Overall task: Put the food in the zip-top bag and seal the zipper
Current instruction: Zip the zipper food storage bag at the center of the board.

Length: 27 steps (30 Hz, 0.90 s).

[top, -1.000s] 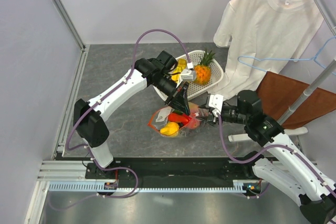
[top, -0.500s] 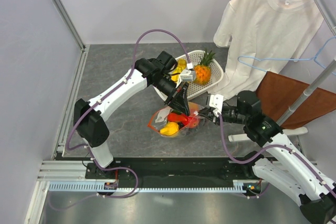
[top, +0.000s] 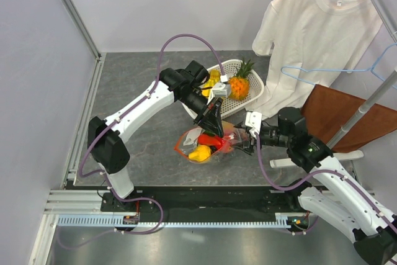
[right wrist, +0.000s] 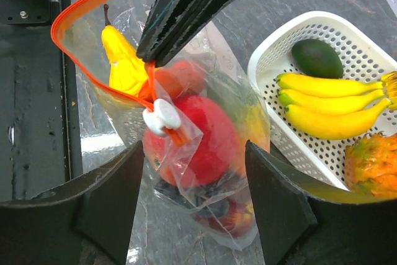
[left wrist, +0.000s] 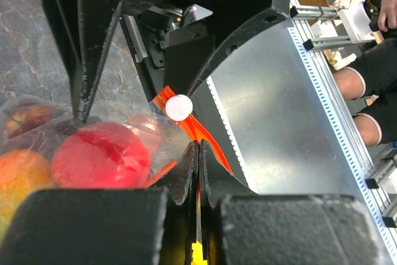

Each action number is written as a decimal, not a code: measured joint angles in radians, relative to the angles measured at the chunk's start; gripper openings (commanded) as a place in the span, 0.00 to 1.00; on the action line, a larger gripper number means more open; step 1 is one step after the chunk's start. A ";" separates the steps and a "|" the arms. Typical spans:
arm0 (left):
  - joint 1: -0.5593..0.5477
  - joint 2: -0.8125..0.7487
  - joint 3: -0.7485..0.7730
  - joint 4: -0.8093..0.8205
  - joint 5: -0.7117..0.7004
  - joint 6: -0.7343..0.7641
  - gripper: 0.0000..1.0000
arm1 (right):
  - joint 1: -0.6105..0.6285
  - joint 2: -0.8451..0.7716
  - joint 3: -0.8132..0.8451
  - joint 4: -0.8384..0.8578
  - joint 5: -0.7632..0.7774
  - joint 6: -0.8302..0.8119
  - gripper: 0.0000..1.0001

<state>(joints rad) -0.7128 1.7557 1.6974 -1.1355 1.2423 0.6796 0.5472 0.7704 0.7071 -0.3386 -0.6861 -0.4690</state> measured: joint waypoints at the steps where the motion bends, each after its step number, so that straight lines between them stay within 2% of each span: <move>1: 0.000 0.001 0.002 -0.011 0.002 0.010 0.02 | 0.000 0.001 -0.001 0.008 -0.001 0.002 0.70; 5: 0.000 0.012 0.017 -0.040 0.021 0.037 0.02 | 0.000 0.008 -0.008 0.054 -0.018 0.021 0.66; 8: 0.000 0.020 0.025 -0.046 0.026 0.048 0.02 | 0.000 0.028 -0.011 0.100 -0.029 0.050 0.55; 9: 0.000 0.022 0.026 -0.048 0.027 0.049 0.02 | 0.000 0.037 -0.013 0.113 -0.034 0.058 0.45; 11: 0.000 0.024 0.031 -0.054 0.030 0.053 0.02 | 0.000 0.052 -0.013 0.132 -0.043 0.074 0.33; 12: 0.000 0.026 0.033 -0.056 0.033 0.055 0.02 | 0.001 0.059 -0.013 0.140 -0.051 0.082 0.23; 14: 0.000 0.028 0.042 -0.060 0.034 0.058 0.02 | 0.001 0.064 -0.013 0.146 -0.060 0.085 0.12; 15: 0.001 0.029 0.045 -0.063 0.034 0.059 0.02 | 0.001 0.064 -0.013 0.145 -0.061 0.087 0.01; 23: 0.033 0.029 0.045 -0.068 0.036 0.060 0.04 | 0.001 0.008 -0.013 0.102 -0.057 0.081 0.00; 27: 0.046 0.003 0.019 0.023 -0.039 -0.007 0.27 | 0.001 -0.034 -0.013 0.072 -0.047 0.085 0.00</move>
<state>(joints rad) -0.6670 1.7592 1.7164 -1.1122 1.2037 0.6724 0.5480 0.7364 0.6937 -0.2665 -0.7330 -0.3836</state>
